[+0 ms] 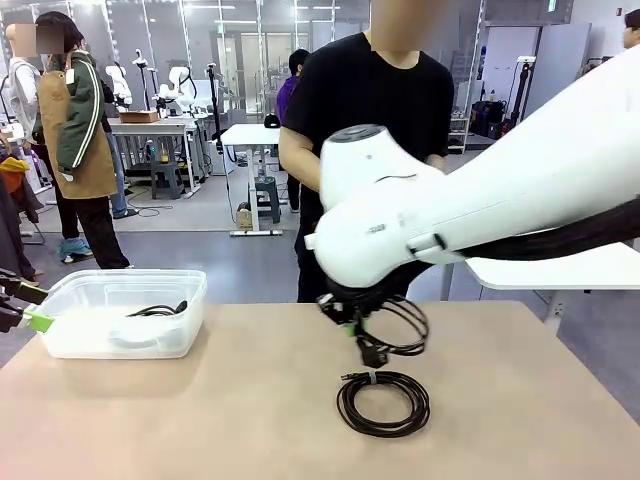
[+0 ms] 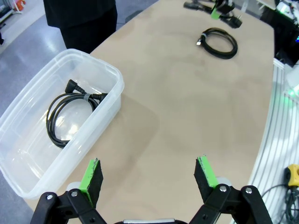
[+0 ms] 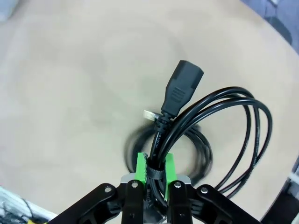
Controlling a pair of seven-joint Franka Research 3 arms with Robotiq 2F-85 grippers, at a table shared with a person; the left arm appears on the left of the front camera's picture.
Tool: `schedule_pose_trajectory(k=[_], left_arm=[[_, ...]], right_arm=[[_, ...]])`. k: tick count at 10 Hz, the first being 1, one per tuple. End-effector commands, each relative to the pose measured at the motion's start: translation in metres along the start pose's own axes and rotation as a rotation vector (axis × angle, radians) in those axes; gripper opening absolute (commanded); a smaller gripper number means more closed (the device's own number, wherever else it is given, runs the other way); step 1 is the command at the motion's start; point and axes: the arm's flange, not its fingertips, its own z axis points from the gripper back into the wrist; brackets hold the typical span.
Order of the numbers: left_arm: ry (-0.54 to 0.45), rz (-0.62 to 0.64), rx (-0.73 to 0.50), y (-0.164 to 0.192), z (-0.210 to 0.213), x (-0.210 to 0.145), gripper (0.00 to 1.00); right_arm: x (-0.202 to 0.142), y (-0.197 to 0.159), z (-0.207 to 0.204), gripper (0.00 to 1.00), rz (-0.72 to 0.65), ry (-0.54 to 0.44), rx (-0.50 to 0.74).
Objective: Organize and store the cables.
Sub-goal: Place the Power Cable into the Organizing box.
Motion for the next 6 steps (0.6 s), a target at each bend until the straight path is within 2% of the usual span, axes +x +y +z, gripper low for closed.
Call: schedule_pose_trajectory(k=[1, 6], left_arm=[[0.002, 0.017, -0.014, 0.001, 0.001, 0.003, 1.0], [0.002, 0.017, -0.014, 0.001, 0.001, 0.003, 1.0]], right_arm=[[0.025, 0.036, -0.019, 0.18, 0.033, -0.068, -0.016], [0.034, 0.117, -0.056, 0.18, 0.173, 0.025, 0.082]])
